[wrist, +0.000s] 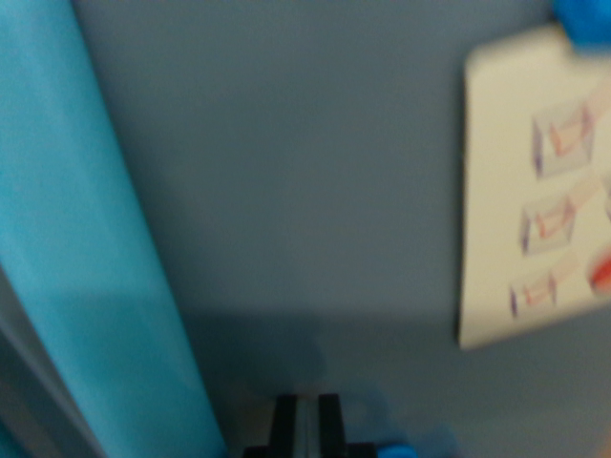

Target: Close fridge door

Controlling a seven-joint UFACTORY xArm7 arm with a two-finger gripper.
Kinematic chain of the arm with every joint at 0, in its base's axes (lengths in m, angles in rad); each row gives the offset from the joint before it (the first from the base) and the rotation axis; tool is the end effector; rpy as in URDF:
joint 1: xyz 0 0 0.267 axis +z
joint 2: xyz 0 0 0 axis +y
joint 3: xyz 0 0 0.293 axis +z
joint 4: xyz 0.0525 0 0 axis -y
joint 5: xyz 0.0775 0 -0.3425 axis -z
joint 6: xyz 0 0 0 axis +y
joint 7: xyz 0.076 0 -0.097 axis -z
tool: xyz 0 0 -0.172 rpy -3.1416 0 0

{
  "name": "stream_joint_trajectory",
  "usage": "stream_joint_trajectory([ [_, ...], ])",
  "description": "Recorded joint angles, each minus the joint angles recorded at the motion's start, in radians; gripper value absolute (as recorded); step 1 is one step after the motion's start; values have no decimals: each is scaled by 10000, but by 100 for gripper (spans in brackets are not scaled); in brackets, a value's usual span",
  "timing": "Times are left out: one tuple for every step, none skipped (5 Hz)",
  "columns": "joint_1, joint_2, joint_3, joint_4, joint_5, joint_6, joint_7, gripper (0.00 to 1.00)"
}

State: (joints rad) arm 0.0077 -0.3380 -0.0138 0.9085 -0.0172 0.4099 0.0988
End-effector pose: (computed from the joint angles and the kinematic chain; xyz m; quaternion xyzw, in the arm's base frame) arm 0.5523 -0.0042 0.4013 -0.9128 0.0427 -0.4059 0.0147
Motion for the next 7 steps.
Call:
stream_joint_trajectory([
  [0,524,127,585,0,-3,0,100],
  [0,524,127,585,0,-3,0,100],
  [0,951,228,911,0,-5,0,100],
  [0,951,228,911,0,-5,0,100],
  [0,991,231,926,0,-5,0,100],
  [0,991,231,926,0,-5,0,100],
  [0,991,226,926,0,-4,0,100],
])
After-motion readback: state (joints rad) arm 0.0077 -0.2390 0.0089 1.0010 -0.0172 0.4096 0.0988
